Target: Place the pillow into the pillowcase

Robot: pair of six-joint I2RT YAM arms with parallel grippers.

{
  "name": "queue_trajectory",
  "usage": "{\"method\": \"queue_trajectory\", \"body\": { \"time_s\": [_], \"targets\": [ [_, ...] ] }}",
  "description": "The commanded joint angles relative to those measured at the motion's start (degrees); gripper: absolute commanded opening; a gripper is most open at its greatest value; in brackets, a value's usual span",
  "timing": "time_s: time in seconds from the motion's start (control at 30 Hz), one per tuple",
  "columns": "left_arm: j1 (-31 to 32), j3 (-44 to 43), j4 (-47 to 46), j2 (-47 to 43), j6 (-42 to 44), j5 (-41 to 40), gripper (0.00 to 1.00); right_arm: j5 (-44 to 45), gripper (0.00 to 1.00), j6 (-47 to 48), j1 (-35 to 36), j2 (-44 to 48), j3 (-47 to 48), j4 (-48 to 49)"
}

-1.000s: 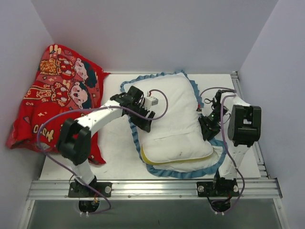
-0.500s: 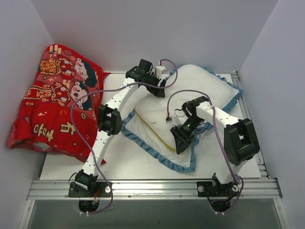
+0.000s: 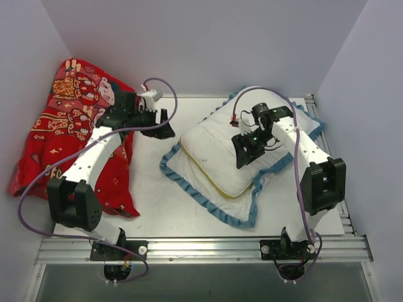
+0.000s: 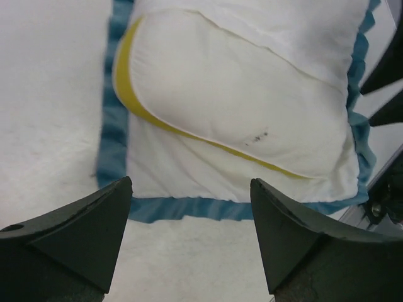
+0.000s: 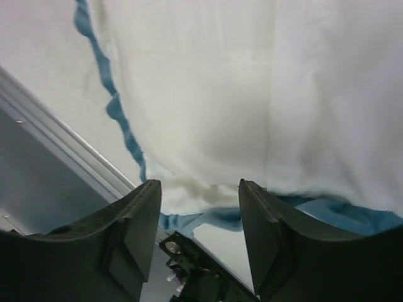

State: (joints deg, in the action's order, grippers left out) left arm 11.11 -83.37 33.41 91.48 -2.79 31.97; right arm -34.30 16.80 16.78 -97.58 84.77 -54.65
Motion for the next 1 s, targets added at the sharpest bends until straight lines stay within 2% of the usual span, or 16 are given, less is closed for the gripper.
{"method": "queue_trajectory", "body": {
  "time_s": [0.0,0.1,0.17,0.23,0.4,0.43,0.5,0.63,0.77,0.83,0.87,0.9,0.97],
  "targets": [
    [5.1,15.2,-2.5,-3.7,-7.0,0.0,0.83,10.7,0.54,-2.9,3.5,-2.0,2.5,1.1],
    [5.0,23.9,-4.9,-6.8,-12.5,-1.3,0.84,16.5,0.76,-3.6,8.5,-0.9,5.0,4.3],
    [4.7,26.7,-5.5,-7.9,-16.2,-2.3,0.88,20.9,0.86,-4.0,13.0,-1.1,6.8,5.6],
    [4.4,29.1,-6.9,-8.1,-19.2,-3.8,0.93,23.6,0.90,-5.5,15.7,-1.6,7.2,6.7],
    [3.7,31.1,-9.6,-5.4,-25.4,-7.4,0.97,28.7,0.93,-10.8,22.9,-4.1,5.1,9.8],
    [3.4,31.4,-9.9,-4.1,-27.9,-7.8,0.97,29.7,0.99,-11.3,24.1,-4.2,4.4,10.7],
    [3.4,31.3,-10.6,-2.7,-29.9,-9.5,0.97,33.7,1.00,-11.7,26.5,-5.1,1.5,14.3],
    [4.1,29.9,-13.4,2.7,-33.0,-15.1,0.98,39.6,1.00,-14.4,26.8,-8.3,-1.1,16.2],
    [7.1,25.6,-14.1,8.2,-33.0,-22.0,0.97,42.1,1.00,-14.2,26.9,-9.8,-2.8,17.8],
    [8.6,23.5,-13.3,11.9,-31.8,-24.9,0.97,42.1,0.96,-14.1,26.6,-11.5,-2.6,18.4],
    [9.2,20.8,-12.0,13.2,-31.3,-26.2,0.96,42.0,0.95,-14.1,26.5,-12.5,-2.4,18.4],
    [9.1,19.8,-11.2,14.4,-31.0,-26.7,0.77,41.9,0.93,-14.0,26.5,-13.0,-2.3,18.3],
    [8.6,18.0,-10.5,17.1,-29.8,-26.2,0.54,40.9,0.81,-13.5,26.1,-13.2,-2.2,18.2]
  ]
}}
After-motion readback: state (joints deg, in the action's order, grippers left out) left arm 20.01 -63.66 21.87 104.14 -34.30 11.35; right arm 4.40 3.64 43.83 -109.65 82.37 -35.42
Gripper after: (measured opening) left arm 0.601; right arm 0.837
